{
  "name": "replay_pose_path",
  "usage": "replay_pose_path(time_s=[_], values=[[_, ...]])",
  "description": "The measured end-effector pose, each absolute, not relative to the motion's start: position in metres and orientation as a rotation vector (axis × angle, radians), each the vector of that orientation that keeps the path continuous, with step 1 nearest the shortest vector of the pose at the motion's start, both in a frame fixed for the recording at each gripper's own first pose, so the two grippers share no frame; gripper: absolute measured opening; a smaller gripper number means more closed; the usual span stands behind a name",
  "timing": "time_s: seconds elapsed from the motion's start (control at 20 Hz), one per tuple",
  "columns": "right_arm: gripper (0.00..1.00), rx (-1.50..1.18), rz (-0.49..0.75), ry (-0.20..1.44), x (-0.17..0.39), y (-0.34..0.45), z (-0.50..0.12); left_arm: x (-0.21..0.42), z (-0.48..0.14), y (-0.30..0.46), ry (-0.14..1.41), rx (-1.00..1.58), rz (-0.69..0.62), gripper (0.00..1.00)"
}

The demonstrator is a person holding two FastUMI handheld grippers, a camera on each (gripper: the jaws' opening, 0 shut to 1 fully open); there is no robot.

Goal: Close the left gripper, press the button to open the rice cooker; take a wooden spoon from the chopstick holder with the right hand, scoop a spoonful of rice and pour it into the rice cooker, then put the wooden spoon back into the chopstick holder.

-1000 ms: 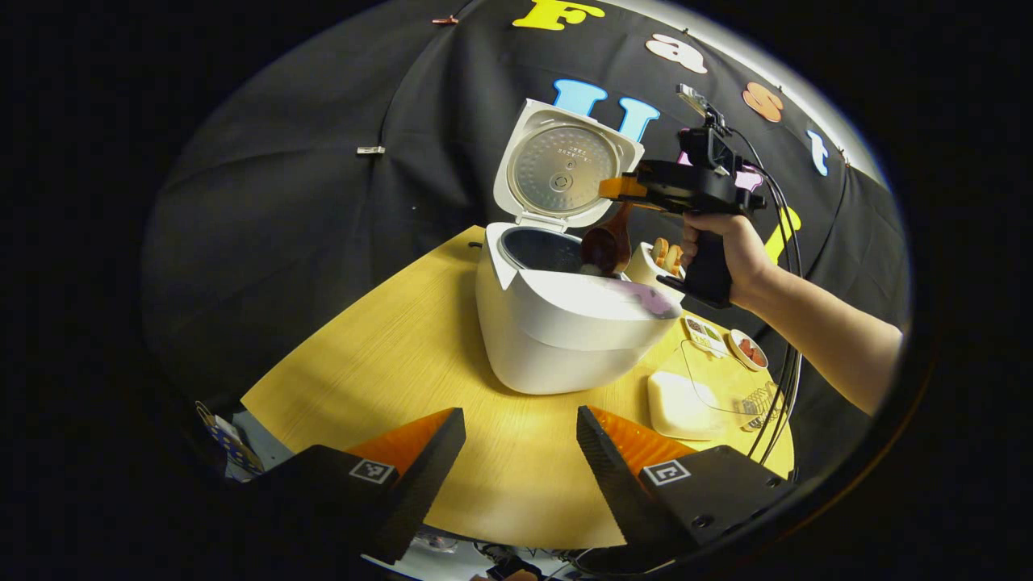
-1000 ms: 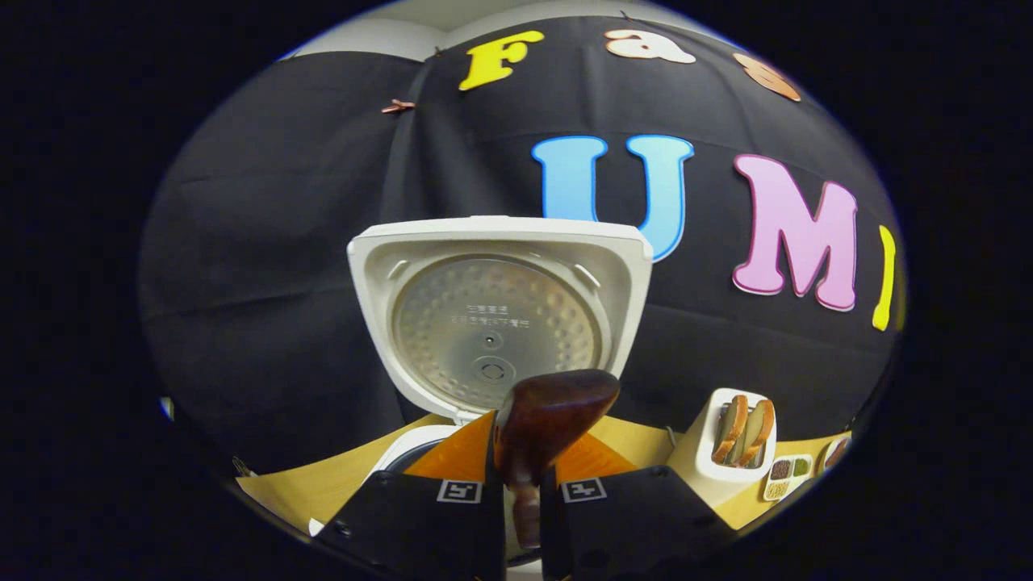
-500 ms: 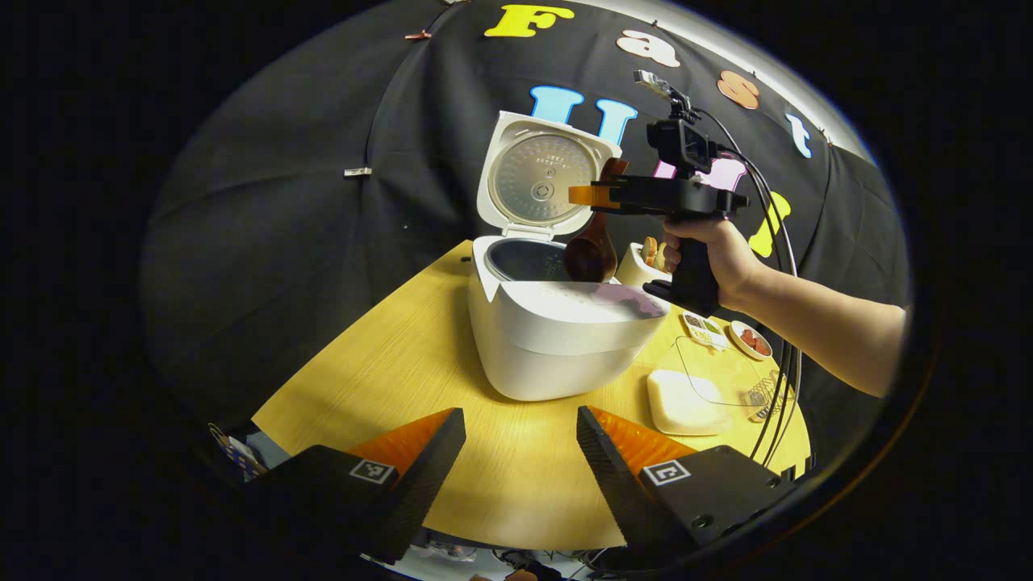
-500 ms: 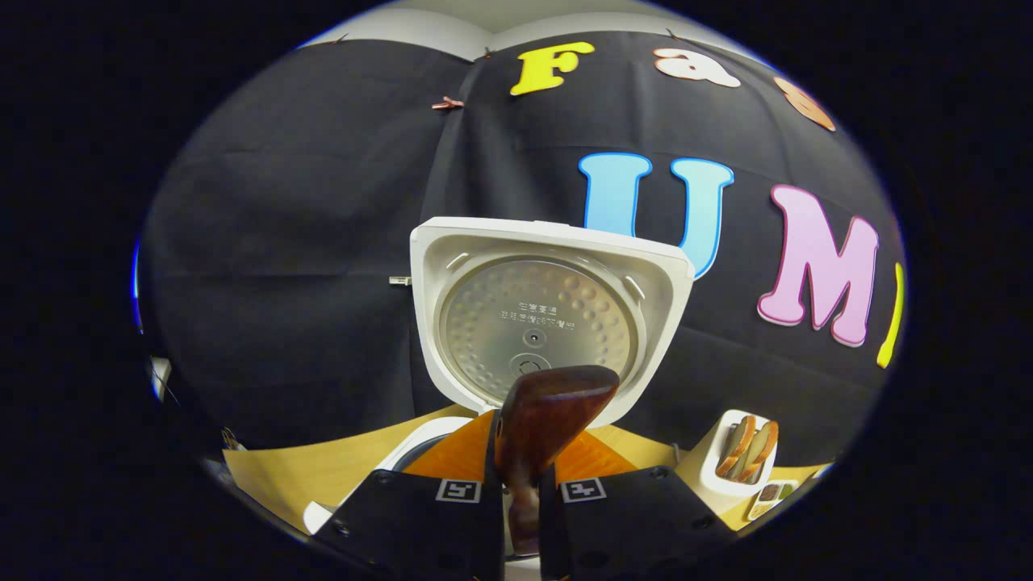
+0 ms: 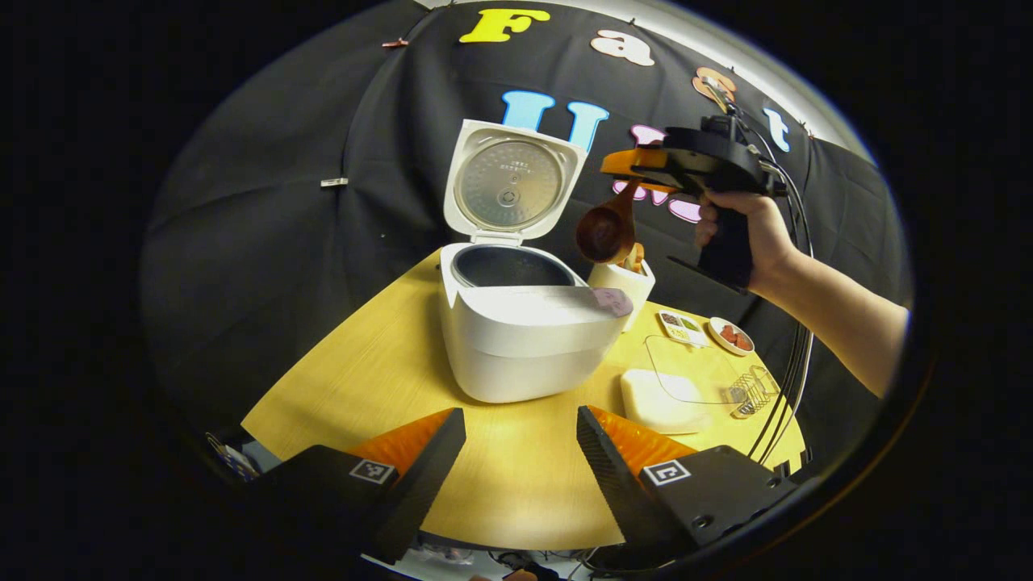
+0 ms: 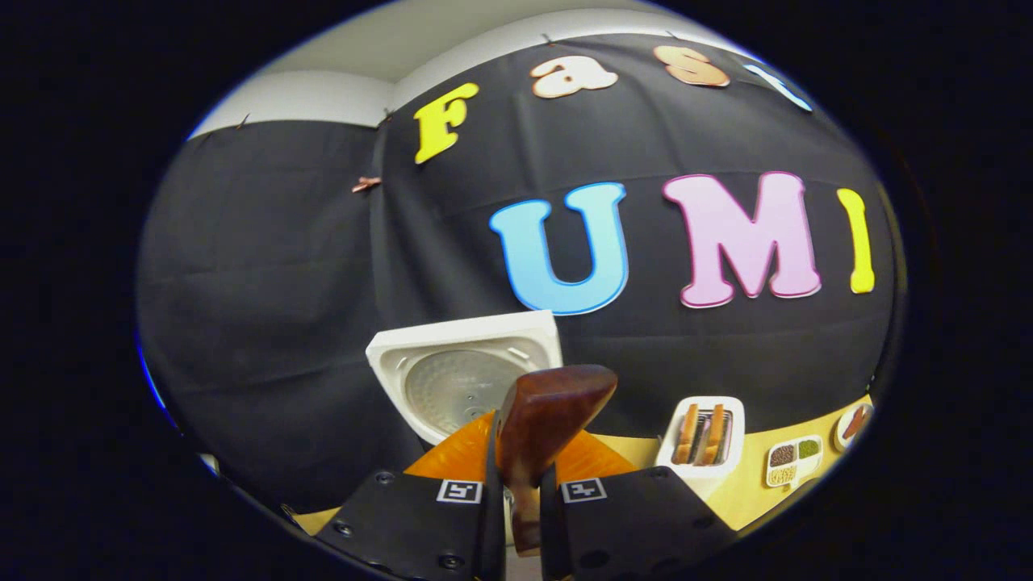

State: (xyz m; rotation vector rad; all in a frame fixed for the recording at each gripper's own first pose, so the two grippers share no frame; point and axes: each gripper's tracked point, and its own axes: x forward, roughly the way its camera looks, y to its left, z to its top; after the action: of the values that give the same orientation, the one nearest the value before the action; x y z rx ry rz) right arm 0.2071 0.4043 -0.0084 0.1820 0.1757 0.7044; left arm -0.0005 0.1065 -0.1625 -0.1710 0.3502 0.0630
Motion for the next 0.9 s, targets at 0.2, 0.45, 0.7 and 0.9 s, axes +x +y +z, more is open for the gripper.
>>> replay_pose_path(time_s=[0.2,0.45,0.7,0.9], values=[[0.21,0.285,0.573,0.2,0.22,0.316,0.006,0.004,-0.16,0.082,0.361,-0.172,0.015,0.96],[0.21,0.355,0.397,0.216,0.237,0.187,0.01,0.014,-0.158,0.048,0.375,-0.156,-0.036,0.96],[0.2,0.38,0.239,0.223,0.241,0.069,-0.001,0.026,-0.145,0.008,0.374,-0.174,-0.062,0.96],[0.21,0.364,0.152,0.257,0.242,0.0,-0.029,0.031,-0.133,-0.017,0.358,-0.175,-0.048,0.96]])
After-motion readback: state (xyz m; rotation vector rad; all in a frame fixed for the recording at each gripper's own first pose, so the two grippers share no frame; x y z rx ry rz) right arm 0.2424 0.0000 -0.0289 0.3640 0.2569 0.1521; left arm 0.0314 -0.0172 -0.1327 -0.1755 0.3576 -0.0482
